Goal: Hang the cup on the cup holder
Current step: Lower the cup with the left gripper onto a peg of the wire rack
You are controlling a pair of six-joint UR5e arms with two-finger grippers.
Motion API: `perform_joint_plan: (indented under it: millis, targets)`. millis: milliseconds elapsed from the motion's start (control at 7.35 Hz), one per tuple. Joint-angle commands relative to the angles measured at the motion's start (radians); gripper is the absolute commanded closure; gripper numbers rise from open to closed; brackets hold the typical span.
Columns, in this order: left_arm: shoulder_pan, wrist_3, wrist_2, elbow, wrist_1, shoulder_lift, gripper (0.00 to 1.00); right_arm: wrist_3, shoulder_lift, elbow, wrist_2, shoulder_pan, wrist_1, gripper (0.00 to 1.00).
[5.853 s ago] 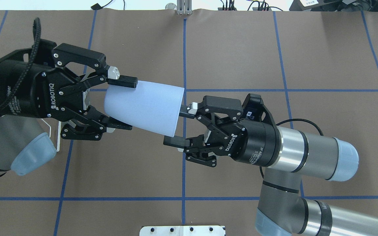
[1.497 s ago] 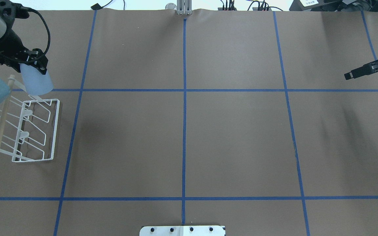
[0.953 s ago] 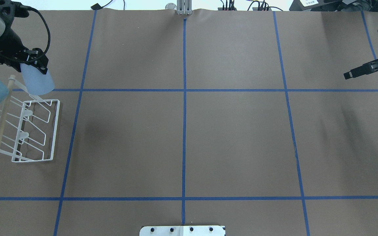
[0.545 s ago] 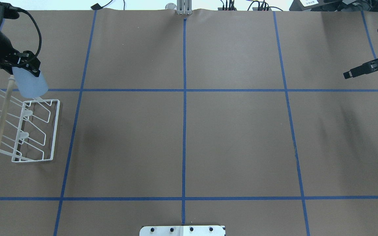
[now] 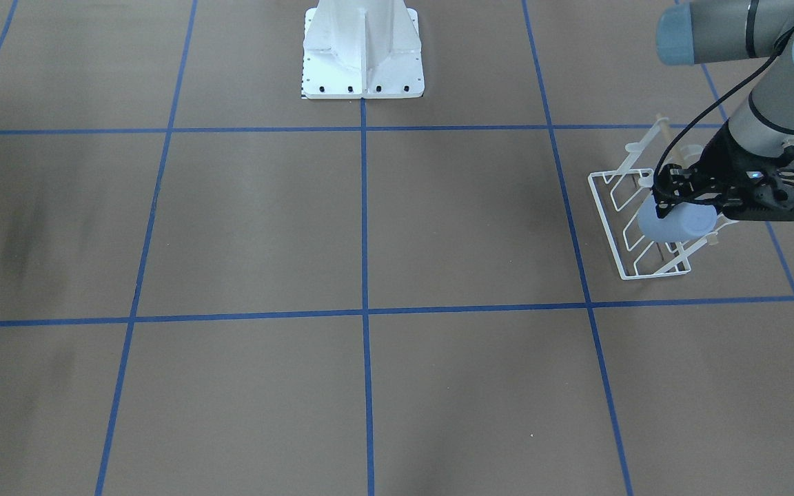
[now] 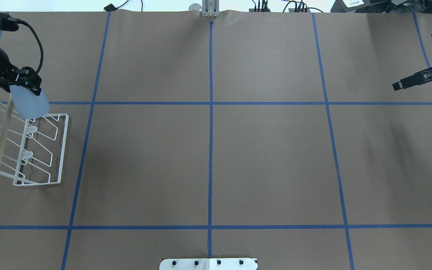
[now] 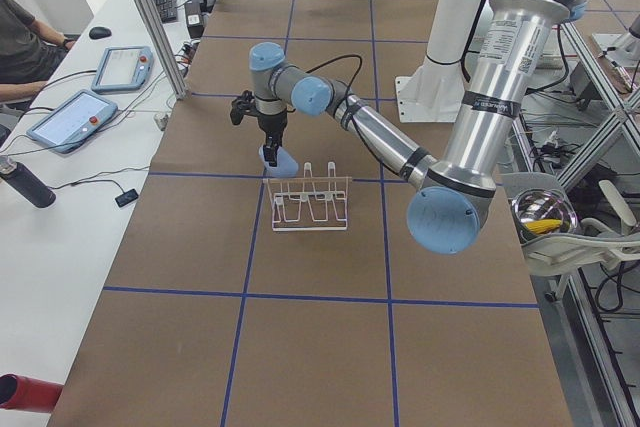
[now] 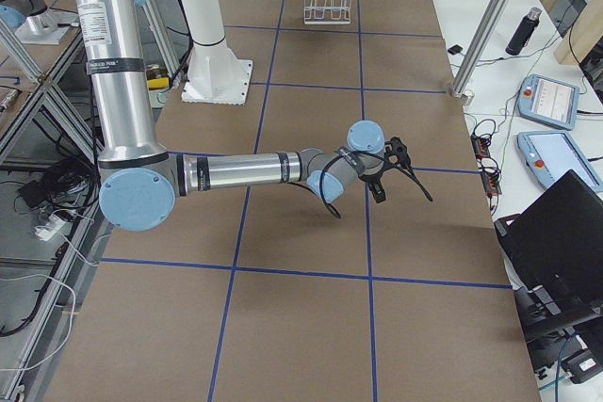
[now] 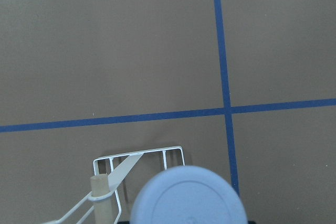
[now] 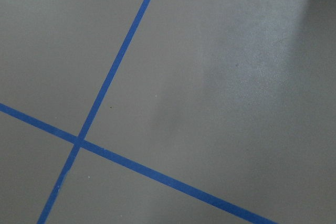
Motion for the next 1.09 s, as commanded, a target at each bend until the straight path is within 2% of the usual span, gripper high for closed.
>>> perform_joint_plan:
  millis: [0, 136, 272, 408, 545, 953]
  targets:
    - [0.01, -0.004, 0.0, 0.034, -0.036, 0.001, 0.99, 0.0, -0.001, -0.002, 0.001, 0.0, 0.0, 0.0]
    - [0.02, -0.007, 0.002, 0.043, -0.049, 0.001, 0.98, 0.0, -0.001, 0.0, 0.001, 0.0, 0.0, 0.0]
    - [0.025, -0.006, 0.002, 0.045, -0.049, 0.002, 0.65, 0.0, -0.001, -0.002, 0.001, 0.0, 0.0, 0.0]
    - [0.031, -0.004, 0.002, 0.048, -0.051, 0.003, 0.1, 0.0, -0.001, 0.0, 0.001, 0.0, 0.0, 0.0]
    - [0.031, -0.006, 0.002, 0.044, -0.051, 0.001, 0.03, 0.0, -0.003, 0.002, 0.001, 0.0, 0.002, 0.0]
    - [-0.002, 0.003, -0.006, -0.054, -0.04, 0.006, 0.02, 0.0, -0.003, 0.008, 0.001, 0.0, 0.0, 0.0]
